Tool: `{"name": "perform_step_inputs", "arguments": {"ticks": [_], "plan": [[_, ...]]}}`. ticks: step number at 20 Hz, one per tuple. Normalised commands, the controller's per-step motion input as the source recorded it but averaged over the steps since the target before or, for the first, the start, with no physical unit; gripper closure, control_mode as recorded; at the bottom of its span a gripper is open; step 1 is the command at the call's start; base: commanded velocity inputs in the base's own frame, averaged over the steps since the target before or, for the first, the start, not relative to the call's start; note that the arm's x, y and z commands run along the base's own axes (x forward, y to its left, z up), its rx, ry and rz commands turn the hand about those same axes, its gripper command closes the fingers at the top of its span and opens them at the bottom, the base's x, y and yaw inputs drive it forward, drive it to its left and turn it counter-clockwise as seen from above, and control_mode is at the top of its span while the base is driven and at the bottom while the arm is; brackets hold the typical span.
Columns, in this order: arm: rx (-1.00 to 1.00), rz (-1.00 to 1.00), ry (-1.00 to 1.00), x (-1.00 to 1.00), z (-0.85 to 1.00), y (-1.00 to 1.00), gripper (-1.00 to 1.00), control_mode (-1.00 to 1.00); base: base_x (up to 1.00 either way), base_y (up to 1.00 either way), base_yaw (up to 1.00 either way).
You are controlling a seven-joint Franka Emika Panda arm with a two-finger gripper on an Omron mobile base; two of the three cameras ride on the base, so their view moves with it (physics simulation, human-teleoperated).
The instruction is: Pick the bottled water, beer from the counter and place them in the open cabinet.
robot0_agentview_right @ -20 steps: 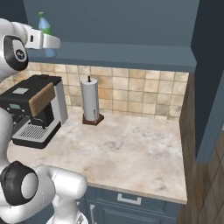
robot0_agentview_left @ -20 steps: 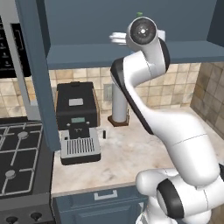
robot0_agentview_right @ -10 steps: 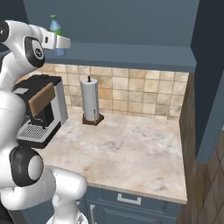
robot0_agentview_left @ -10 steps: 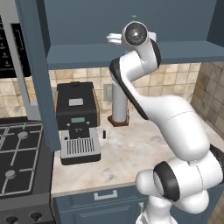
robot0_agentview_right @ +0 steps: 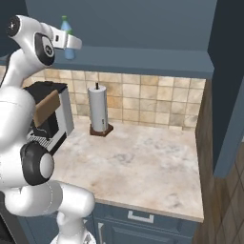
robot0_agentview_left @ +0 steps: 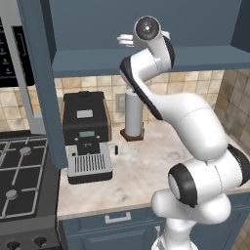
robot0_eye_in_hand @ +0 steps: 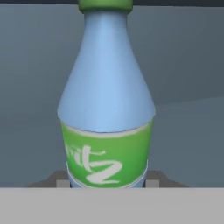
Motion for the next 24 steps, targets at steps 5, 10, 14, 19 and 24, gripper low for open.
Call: {"name": "perform_step_inputs", "arguments": {"ticks": [5, 10, 14, 19, 24], "plan": [[0.0, 0.0, 0.0, 0.25, -0.13, 0.0, 1.0, -1.0, 0.0, 0.0, 0.0], [0.0, 0.0, 0.0, 0.21, -0.2, 0.0, 1.0, -1.0, 0.0, 0.0, 0.0], [0.0, 0.0, -0.02, 0.09, -0.31, 0.0, 1.0, -1.0, 0.0, 0.0, 0.0], [0.0, 0.0, -0.02, 0.05, -0.33, 0.0, 1.0, -1.0, 0.0, 0.0, 0.0], [0.01, 0.0, 0.0, 0.05, -0.17, 0.0, 1.0, -1.0, 0.0, 0.0, 0.0]]}}
